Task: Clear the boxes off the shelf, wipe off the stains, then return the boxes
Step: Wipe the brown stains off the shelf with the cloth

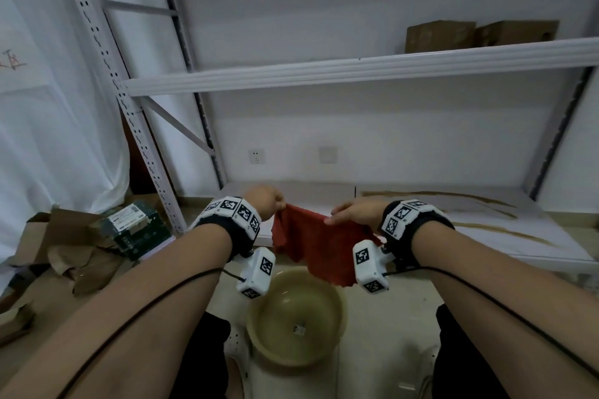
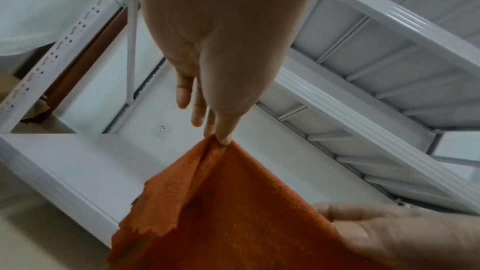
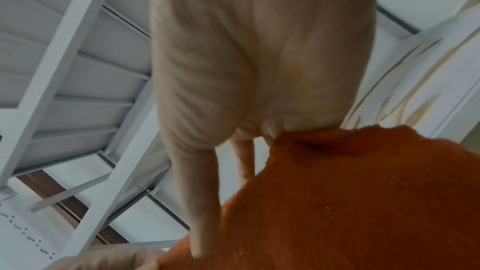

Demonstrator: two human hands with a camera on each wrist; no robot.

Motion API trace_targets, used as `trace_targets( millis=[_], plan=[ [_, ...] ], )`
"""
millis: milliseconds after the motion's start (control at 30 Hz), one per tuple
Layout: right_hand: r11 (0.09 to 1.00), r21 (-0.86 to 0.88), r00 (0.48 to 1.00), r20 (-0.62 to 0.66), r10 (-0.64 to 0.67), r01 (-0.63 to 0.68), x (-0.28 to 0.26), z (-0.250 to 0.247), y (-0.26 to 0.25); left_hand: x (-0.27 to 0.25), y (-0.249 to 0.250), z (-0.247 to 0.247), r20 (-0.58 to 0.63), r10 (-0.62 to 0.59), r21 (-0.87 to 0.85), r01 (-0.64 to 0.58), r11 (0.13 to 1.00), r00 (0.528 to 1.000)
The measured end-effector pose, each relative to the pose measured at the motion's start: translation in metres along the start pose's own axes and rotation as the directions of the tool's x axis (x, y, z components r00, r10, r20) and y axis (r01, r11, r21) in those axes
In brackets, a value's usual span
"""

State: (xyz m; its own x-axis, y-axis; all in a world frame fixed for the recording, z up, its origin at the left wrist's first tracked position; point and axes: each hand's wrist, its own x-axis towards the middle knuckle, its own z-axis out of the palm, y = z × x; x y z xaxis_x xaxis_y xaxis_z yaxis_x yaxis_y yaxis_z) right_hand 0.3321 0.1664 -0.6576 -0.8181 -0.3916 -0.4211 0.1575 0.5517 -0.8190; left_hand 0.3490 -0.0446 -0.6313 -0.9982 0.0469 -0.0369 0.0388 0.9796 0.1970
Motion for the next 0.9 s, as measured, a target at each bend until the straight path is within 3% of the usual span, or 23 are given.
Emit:
trace_targets(
  millis=[133, 233, 300, 467, 633, 767, 900],
  plan=[
    [0.964, -0.262, 0.999, -0.024, 0.045, -0.05, -0.016, -0.002, -0.002, -0.006, 0.018, -0.005, 0.029, 0.049, 0.073, -0.051, 0.996, 0.998],
    [0.829, -0.552, 0.985, -0.17, -0.01, -0.087, -0.025, -0.007, -0.001, -0.007, 0.027, -0.006, -0.011, 0.056, 0.106, -0.054, 0.993, 0.998],
    [0.789, -0.606, 0.976, -0.214, -0.032, -0.107, -0.022, -0.007, 0.002, -0.007, 0.031, -0.006, -0.057, 0.059, 0.096, -0.053, 0.994, 0.997],
    [0.83, -0.535, 0.956, -0.294, -0.006, -0.159, -0.006, -0.019, 0.018, 0.008, 0.029, 0.001, 0.028, 0.112, -0.045, -0.111, 0.993, 0.993],
    [0.876, -0.442, 0.915, -0.404, 0.0, -0.195, 0.012, -0.038, 0.033, 0.042, 0.041, 0.016, 0.023, 0.127, -0.019, -0.127, 0.992, 0.992],
    [0.967, -0.215, 0.88, -0.474, 0.021, -0.139, 0.03, -0.062, 0.042, 0.078, 0.062, 0.025, 0.066, 0.143, -0.048, -0.14, 0.989, 0.987],
    [0.99, 0.051, 0.852, -0.506, 0.136, -0.128, 0.05, -0.094, 0.057, 0.122, 0.099, 0.033, 0.085, 0.207, -0.13, -0.195, 0.972, 0.975]
  ],
)
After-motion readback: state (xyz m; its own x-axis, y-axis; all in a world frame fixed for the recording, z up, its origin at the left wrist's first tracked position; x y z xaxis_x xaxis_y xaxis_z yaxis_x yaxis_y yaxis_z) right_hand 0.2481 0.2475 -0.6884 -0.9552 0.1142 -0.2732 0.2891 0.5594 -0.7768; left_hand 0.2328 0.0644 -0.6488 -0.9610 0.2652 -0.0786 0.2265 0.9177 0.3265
